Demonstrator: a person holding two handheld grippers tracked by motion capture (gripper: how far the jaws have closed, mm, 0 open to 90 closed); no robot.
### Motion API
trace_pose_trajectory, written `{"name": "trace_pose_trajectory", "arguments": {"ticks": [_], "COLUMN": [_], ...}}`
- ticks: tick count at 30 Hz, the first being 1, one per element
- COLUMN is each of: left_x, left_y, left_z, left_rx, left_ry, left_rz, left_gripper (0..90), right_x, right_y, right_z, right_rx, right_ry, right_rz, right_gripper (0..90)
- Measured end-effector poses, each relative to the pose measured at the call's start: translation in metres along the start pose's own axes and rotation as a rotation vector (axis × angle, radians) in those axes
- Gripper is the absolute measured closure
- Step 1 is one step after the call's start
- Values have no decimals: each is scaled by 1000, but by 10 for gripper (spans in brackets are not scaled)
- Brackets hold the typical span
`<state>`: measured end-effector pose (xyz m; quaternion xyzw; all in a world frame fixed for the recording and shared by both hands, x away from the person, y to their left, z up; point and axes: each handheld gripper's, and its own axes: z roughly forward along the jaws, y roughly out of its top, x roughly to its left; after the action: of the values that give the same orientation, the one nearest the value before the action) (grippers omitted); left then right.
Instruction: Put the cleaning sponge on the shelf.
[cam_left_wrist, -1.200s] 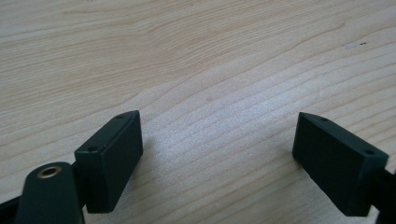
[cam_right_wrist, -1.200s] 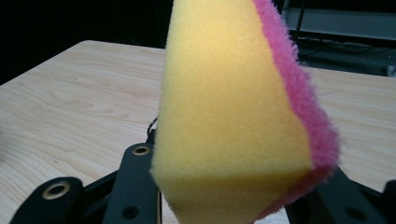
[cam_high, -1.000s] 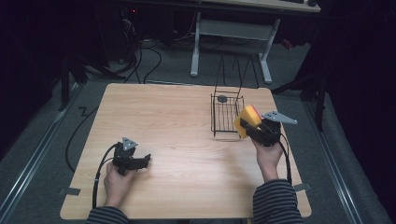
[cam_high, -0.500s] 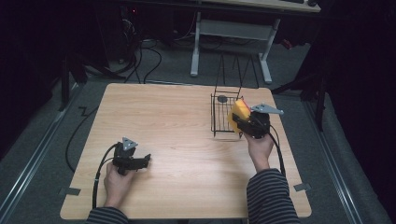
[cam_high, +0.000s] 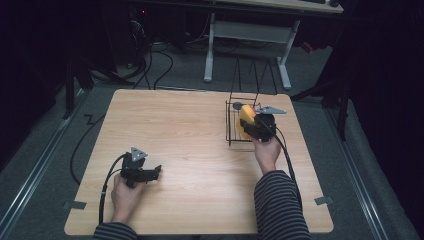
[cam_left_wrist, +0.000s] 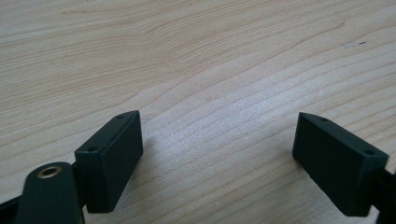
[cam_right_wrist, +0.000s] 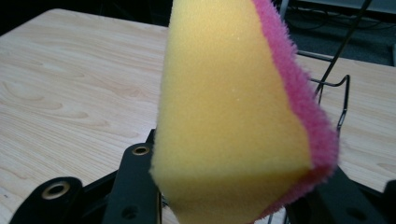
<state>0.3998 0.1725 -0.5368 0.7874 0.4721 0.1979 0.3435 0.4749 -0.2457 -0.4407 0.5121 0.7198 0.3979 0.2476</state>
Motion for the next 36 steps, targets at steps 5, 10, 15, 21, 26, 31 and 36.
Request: {"name": "trace_pose_trajectory", "arguments": {"ticks": [5, 10, 15, 21, 26, 31, 36], "left_x": [0, 0, 0, 0, 0, 0, 0], "left_y": [0, 0, 0, 0, 0, 0, 0], "left_z": [0, 0, 0, 0, 0, 0, 0], "left_rx": [-2, -1, -2, -2, -1, -1, -1], "left_ry": [2, 1, 1, 1, 1, 1, 1], "left_rz": [0, 1, 1, 1, 1, 1, 1], "left_gripper": [166, 166, 166, 166, 166, 166, 166], "right_x": [2, 4, 4, 3, 3, 5, 4], "right_y": [0, -1, -3, -5, -7, -8, -8], "right_z": [12, 22, 28, 33, 35, 35, 35], "right_rx": [31, 64, 68, 73, 66, 68, 79], "right_ry": [-30, -49, -57, -59, -58, -61, -49], "right_rz": [0, -20, -24, -22, -45, -56, -50], "right_gripper": [604, 604, 605, 605, 606, 605, 584]}}
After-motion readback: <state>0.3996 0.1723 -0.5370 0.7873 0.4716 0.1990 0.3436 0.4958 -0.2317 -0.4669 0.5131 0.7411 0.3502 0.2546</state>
